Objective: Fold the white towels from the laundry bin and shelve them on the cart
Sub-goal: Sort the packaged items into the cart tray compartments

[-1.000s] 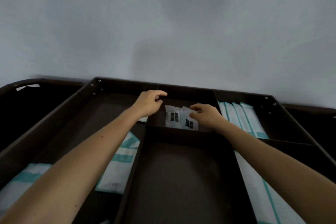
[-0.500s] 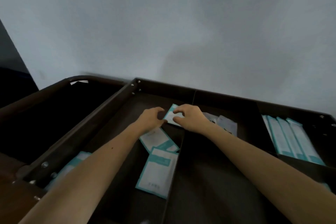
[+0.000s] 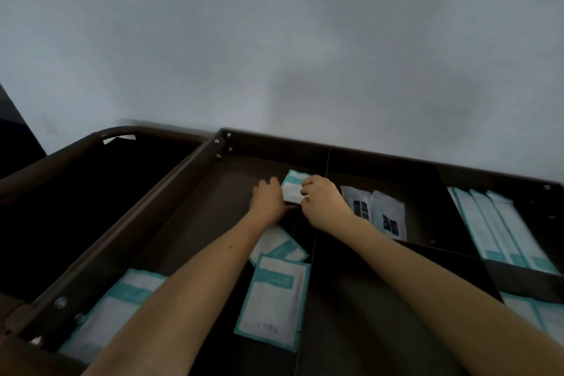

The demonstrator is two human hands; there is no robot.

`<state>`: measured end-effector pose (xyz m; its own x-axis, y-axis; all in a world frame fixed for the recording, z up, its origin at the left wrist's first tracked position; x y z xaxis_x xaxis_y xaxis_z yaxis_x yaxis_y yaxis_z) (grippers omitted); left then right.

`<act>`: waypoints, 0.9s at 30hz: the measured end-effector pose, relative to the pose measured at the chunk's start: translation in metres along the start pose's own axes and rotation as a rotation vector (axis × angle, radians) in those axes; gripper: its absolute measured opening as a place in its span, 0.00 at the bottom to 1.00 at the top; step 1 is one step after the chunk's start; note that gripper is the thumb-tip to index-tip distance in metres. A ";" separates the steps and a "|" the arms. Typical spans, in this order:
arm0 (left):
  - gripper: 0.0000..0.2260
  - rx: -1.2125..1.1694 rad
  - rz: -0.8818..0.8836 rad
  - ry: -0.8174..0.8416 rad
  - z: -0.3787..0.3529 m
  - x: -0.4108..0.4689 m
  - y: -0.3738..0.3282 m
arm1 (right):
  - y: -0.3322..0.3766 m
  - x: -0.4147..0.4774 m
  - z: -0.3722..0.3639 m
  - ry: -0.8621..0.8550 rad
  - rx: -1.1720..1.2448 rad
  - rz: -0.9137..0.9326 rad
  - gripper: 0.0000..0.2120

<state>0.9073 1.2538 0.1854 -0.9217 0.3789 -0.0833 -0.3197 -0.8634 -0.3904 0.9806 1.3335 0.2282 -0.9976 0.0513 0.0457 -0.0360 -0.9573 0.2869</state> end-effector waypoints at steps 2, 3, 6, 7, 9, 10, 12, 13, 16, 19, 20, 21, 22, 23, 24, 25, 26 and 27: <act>0.33 -0.048 0.013 0.018 0.000 0.005 0.001 | -0.007 -0.001 -0.001 -0.006 0.030 -0.050 0.17; 0.34 -0.068 0.028 0.020 0.000 0.008 0.002 | -0.010 -0.001 -0.001 -0.057 0.016 -0.048 0.17; 0.39 -0.080 0.081 0.019 -0.001 0.011 0.001 | -0.015 -0.007 0.005 -0.103 -0.021 -0.117 0.17; 0.40 -0.063 0.098 0.021 -0.003 0.010 -0.001 | -0.016 -0.007 0.006 -0.092 0.034 -0.134 0.17; 0.39 0.004 0.112 -0.005 -0.006 0.007 -0.007 | -0.015 -0.008 0.005 -0.051 0.119 -0.143 0.18; 0.38 0.021 0.119 -0.023 -0.006 0.007 -0.009 | -0.014 -0.008 0.004 -0.038 0.137 -0.120 0.18; 0.36 -0.024 0.156 -0.017 -0.005 0.010 -0.006 | -0.016 -0.005 0.005 -0.078 0.140 -0.109 0.17; 0.33 -0.077 0.169 0.002 -0.005 0.013 -0.003 | -0.019 -0.005 0.005 -0.114 0.158 -0.105 0.17; 0.17 -0.307 0.143 -0.004 -0.002 0.019 0.008 | -0.025 -0.003 0.002 -0.091 0.180 -0.108 0.16; 0.10 -0.629 0.148 -0.076 0.007 0.013 0.017 | -0.030 -0.004 0.007 -0.154 0.272 -0.135 0.13; 0.09 -0.724 0.152 -0.076 0.010 0.010 0.020 | -0.030 -0.005 0.009 -0.178 0.278 -0.131 0.13; 0.09 -0.786 0.141 -0.048 0.014 0.003 0.021 | -0.029 -0.006 0.010 -0.197 0.283 -0.120 0.12; 0.08 -0.816 0.113 -0.010 0.018 -0.003 0.021 | -0.028 -0.006 0.011 -0.218 0.297 -0.102 0.12; 0.08 -0.814 0.076 0.029 0.021 -0.010 0.021 | -0.026 -0.007 0.013 -0.248 0.321 -0.082 0.12; 0.07 -0.793 0.034 0.060 0.025 -0.017 0.022 | -0.024 -0.008 0.017 -0.290 0.348 -0.065 0.13; 0.07 -0.748 -0.007 0.078 0.031 -0.024 0.024 | -0.023 -0.008 0.021 -0.341 0.399 -0.058 0.17; 0.06 -0.692 -0.046 0.089 0.036 -0.030 0.026 | -0.021 -0.008 0.024 -0.375 0.472 -0.045 0.22; 0.06 -0.622 -0.083 0.100 0.040 -0.036 0.029 | -0.018 -0.007 0.025 -0.383 0.554 -0.033 0.26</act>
<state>0.9228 1.2019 0.2138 -0.8649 0.4912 -0.1031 -0.1738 -0.4859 -0.8566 0.9899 1.3573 0.2464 -0.9018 0.2731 0.3351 0.0708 -0.6713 0.7378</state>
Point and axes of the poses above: each hand's wrist, its own x-axis towards the middle knuckle, its own z-axis out of the back of the hand, y = z × x, the point moved 6 cm from there along x, towards the middle knuckle, and after that the axes turned 4 degrees about x, right-handed, at the moved point
